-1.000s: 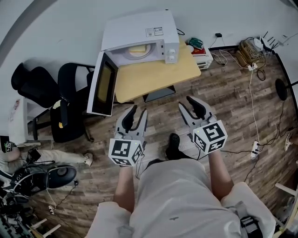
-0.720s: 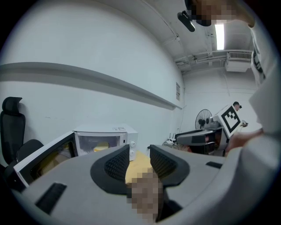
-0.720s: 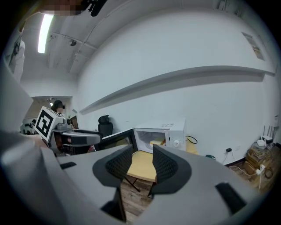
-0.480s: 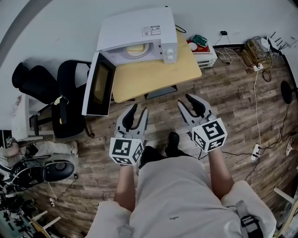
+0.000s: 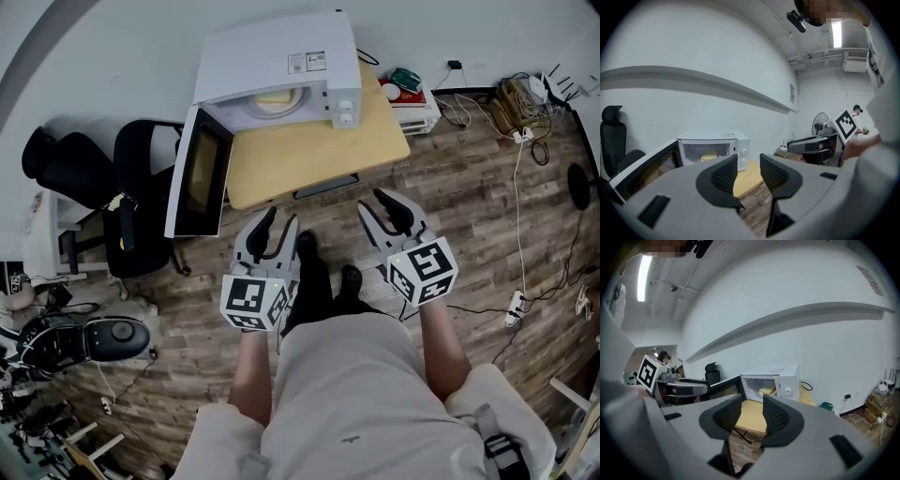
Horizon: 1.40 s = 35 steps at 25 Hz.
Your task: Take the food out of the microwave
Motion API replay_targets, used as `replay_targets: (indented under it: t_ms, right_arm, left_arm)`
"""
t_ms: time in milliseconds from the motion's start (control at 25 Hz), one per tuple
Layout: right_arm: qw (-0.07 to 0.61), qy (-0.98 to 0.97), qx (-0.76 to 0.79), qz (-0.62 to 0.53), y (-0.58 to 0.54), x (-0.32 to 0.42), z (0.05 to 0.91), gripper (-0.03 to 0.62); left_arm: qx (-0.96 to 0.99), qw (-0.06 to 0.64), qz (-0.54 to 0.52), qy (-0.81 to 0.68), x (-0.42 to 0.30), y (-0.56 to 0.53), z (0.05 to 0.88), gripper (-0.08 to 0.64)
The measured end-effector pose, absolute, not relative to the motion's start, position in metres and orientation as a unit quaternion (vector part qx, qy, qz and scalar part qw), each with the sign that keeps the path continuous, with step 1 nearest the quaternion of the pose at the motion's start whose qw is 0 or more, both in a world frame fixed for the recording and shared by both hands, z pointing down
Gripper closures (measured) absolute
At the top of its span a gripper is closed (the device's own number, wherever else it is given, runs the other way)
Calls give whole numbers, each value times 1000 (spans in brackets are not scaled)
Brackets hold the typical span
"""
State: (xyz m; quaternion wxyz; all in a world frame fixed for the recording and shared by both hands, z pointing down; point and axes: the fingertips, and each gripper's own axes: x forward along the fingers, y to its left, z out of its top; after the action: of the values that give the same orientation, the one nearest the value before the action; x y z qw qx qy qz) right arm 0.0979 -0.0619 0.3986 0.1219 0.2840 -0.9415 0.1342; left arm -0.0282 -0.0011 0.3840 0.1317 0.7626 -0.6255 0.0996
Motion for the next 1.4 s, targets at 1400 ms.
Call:
replay_targets:
  t_ms: [1400]
  right_arm:
    - [151, -915, 353, 121, -175, -37, 394, 466]
  left_arm:
    - [836, 99, 198, -502, -133, -187, 454, 405]
